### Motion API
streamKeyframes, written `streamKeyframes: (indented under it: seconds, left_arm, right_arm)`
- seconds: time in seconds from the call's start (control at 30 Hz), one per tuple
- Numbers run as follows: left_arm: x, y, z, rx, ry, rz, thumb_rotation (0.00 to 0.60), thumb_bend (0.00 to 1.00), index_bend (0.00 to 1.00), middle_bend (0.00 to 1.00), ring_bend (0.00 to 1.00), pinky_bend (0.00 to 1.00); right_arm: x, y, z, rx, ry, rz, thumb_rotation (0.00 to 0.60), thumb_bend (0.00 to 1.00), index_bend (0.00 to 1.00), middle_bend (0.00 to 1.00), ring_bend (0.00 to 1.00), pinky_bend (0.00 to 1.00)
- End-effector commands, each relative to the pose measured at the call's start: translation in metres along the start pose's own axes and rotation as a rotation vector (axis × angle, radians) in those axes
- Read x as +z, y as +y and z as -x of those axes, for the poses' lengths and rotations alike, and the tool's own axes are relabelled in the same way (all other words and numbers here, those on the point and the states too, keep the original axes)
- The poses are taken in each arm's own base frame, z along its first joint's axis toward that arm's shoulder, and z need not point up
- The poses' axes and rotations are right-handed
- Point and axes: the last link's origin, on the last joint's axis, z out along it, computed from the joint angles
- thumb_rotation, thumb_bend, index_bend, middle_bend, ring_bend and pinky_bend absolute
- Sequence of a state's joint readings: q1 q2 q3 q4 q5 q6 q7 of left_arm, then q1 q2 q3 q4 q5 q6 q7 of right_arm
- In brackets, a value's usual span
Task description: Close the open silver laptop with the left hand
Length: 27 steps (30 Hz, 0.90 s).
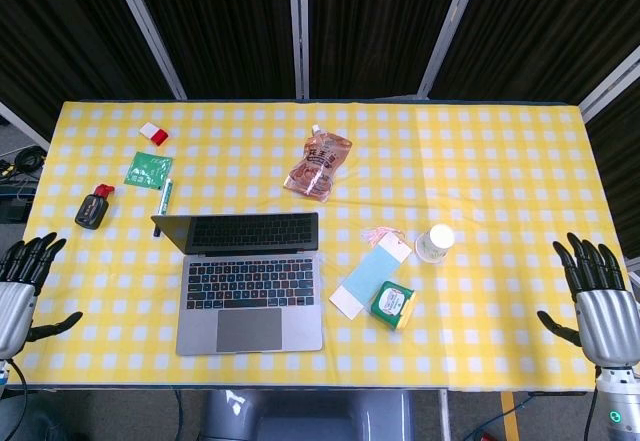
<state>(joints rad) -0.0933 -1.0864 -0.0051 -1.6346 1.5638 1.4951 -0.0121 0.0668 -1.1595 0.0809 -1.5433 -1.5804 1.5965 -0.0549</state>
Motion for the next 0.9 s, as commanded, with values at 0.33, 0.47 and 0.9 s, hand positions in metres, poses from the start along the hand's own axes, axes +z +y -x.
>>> streamKeyframes:
  seconds: [0.33, 0.47, 0.9]
  left_arm:
    - [0.018, 0.024, -0.003, -0.05, -0.075, 0.055, 0.6, 0.44, 0.0, 0.0, 0.0, 0.0]
    - [0.046, 0.053, -0.017, -0.064, -0.09, 0.124, 0.6, 0.96, 0.0, 0.0, 0.0, 0.0]
    - [0.138, 0.138, -0.066, -0.008, -0.202, 0.273, 0.6, 1.0, 0.0, 0.0, 0.0, 0.0]
  right_arm:
    - [0.0, -0.003, 0.003, -0.001, -0.024, -0.013, 0.6, 0.0, 0.0, 0.0, 0.0, 0.0]
    - [0.001, -0.003, 0.005, -0.007, -0.034, -0.01, 0.6, 0.0, 0.0, 0.0, 0.0, 0.0]
    - [0.01, 0.004, 0.011, -0.028, -0.052, 0.038, 0.6, 0.0, 0.0, 0.0, 0.0, 0.0]
